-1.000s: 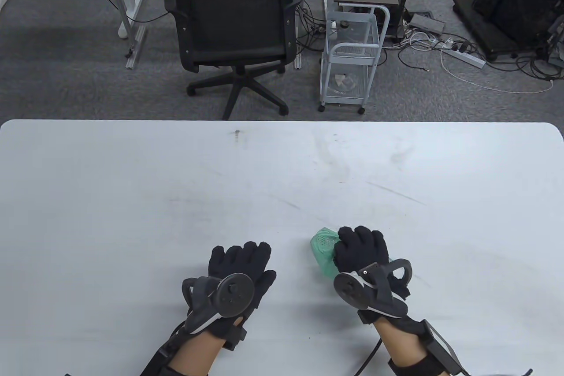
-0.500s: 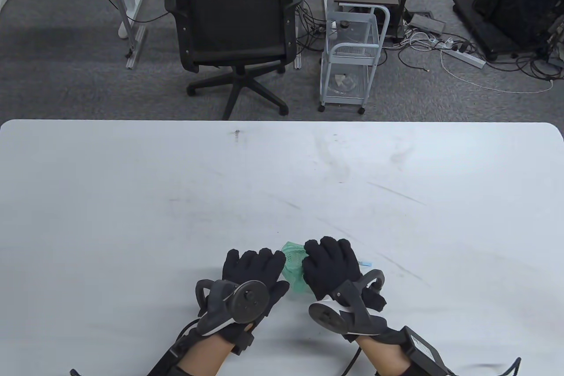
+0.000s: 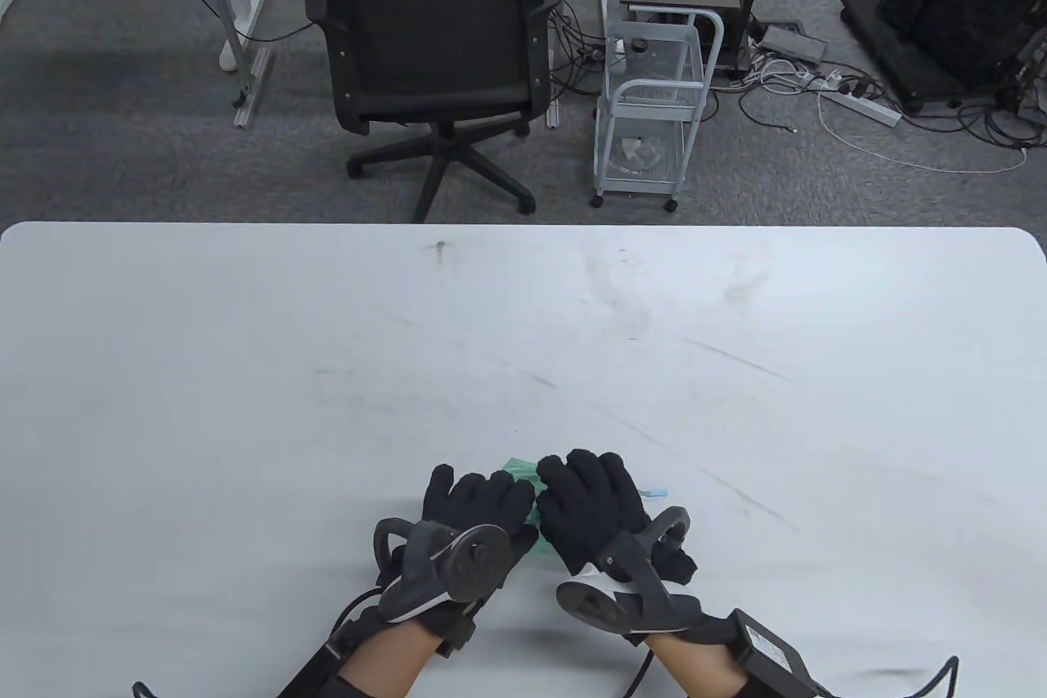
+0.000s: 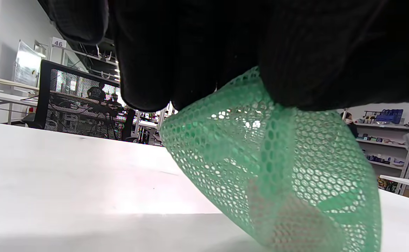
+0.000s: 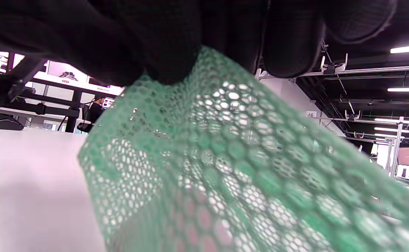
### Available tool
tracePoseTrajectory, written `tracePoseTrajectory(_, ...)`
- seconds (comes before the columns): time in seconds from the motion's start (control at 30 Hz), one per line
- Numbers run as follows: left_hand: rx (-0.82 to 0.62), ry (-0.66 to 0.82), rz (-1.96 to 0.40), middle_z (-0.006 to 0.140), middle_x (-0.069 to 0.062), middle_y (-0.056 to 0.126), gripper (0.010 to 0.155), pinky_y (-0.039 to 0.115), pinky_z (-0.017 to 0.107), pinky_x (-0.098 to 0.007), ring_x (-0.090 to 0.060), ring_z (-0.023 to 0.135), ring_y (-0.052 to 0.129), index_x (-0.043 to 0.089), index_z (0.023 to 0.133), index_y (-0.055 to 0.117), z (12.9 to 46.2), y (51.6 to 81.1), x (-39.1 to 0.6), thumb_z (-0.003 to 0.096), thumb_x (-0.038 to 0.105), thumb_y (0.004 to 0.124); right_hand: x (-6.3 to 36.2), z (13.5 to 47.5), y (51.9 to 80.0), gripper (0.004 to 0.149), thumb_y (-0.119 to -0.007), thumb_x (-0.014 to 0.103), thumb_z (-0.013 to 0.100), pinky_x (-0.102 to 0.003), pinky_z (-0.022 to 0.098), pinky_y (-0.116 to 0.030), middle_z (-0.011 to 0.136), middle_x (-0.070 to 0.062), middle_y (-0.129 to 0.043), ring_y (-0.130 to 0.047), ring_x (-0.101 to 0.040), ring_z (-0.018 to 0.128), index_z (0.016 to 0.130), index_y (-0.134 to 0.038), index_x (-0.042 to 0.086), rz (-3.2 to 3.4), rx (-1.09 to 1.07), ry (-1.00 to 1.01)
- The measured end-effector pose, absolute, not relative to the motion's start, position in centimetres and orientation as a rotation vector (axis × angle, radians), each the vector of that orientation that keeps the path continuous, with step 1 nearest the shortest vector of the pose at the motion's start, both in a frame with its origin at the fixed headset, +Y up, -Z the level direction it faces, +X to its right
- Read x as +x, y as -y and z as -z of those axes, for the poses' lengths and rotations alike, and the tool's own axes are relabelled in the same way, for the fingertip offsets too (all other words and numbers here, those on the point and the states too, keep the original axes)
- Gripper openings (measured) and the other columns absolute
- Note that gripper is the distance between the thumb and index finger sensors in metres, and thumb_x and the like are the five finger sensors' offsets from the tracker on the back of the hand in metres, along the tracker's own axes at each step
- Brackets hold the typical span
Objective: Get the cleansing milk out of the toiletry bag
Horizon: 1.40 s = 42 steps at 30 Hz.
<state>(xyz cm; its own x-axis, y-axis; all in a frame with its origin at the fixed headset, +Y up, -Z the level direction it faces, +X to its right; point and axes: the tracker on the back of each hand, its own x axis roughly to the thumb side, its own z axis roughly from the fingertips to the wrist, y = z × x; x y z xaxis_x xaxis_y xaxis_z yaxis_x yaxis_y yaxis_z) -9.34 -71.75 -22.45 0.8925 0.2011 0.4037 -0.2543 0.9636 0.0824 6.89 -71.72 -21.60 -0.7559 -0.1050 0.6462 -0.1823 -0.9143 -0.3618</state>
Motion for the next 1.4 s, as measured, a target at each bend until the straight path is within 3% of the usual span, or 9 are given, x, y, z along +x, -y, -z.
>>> tracePoseTrajectory(0.6,0.185,0.402,-0.217,0.092,-0.005,0.102,0.042,0.063,0.073,-0.068,-0.039,0.079,0.104,0.023,0.084,0.098,22.6,71.9,-9.3,0.0442,0.036,0.098,7.2,21.9,71.3,0.039,-0.091,0.029,0.051,-0.072,0.062,-0.064,0.104,-0.021,-0.082,-0.082,-0.059,0.086,0.083,-0.092,0.006,-2.791,1.074,0.556)
tracePoseTrajectory(0.9,0.190,0.395,-0.208,0.092,-0.004,0.102,0.042,0.062,0.073,-0.068,-0.038,0.081,0.103,0.023,0.084,0.098,22.8,71.9,-10.0,0.0439,0.036,0.098,12.3,23.9,69.7,0.044,-0.090,0.031,0.052,-0.073,0.063,-0.062,0.105,-0.024,-0.080,-0.079,-0.061,0.086,0.087,-0.090,0.005,-2.700,0.756,0.515)
tracePoseTrajectory(1.1,0.195,0.388,-0.208,0.092,-0.004,0.102,0.042,0.062,0.073,-0.068,-0.038,0.080,0.103,0.023,0.083,0.098,22.9,71.8,-10.4,0.0437,0.036,0.098,15.1,26.1,70.6,0.045,-0.090,0.030,0.052,-0.074,0.063,-0.061,0.106,-0.025,-0.079,-0.079,-0.062,0.087,0.089,-0.088,0.005,-2.744,0.592,0.421)
tracePoseTrajectory(1.4,0.198,0.389,-0.200,0.092,-0.004,0.102,0.041,0.062,0.073,-0.068,-0.038,0.080,0.104,0.023,0.083,0.098,22.9,71.8,-10.4,0.0437,0.036,0.098,16.2,28.6,73.1,0.048,-0.089,0.032,0.053,-0.075,0.063,-0.059,0.108,-0.026,-0.076,-0.075,-0.064,0.088,0.092,-0.086,0.004,-2.772,0.481,0.183)
